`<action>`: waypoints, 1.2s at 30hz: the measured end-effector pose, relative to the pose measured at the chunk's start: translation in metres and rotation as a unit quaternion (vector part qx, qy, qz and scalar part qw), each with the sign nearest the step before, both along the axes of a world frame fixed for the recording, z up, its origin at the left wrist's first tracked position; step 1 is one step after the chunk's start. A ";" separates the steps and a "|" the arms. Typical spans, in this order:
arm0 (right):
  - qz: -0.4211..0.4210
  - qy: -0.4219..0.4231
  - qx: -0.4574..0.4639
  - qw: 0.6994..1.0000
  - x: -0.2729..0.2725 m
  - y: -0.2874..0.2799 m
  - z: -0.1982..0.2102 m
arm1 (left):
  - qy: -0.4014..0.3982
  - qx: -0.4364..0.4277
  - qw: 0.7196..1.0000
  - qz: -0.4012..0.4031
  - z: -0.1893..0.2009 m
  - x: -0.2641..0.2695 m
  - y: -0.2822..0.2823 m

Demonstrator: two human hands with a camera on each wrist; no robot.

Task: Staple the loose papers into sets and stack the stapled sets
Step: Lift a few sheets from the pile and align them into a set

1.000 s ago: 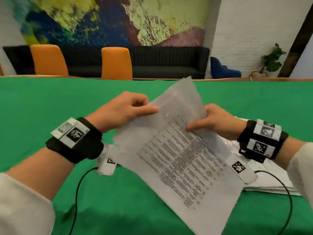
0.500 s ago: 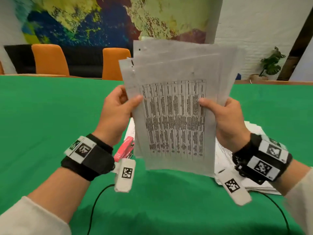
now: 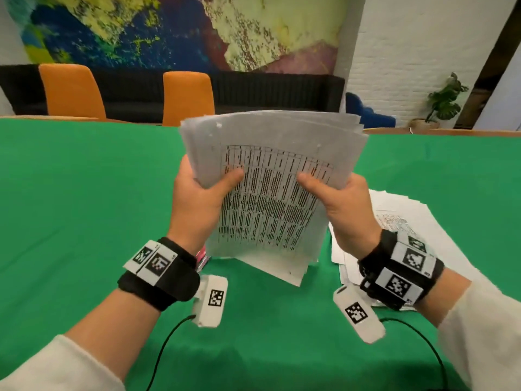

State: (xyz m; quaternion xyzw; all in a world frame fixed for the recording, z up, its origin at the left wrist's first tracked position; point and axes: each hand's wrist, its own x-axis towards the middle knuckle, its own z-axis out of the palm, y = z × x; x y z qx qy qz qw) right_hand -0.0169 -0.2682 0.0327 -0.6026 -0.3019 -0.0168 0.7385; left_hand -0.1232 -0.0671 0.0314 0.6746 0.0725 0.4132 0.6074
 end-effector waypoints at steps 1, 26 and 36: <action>-0.011 0.008 0.009 1.000 -0.001 0.001 0.000 | 0.005 0.011 1.000 0.008 0.000 0.001 -0.001; -0.007 -0.071 0.027 0.997 0.008 0.004 0.014 | -0.107 0.073 0.991 0.014 0.043 -0.002 -0.009; 0.004 -0.087 -0.049 0.995 -0.001 0.003 0.017 | -0.053 0.071 0.996 0.003 0.023 -0.008 -0.011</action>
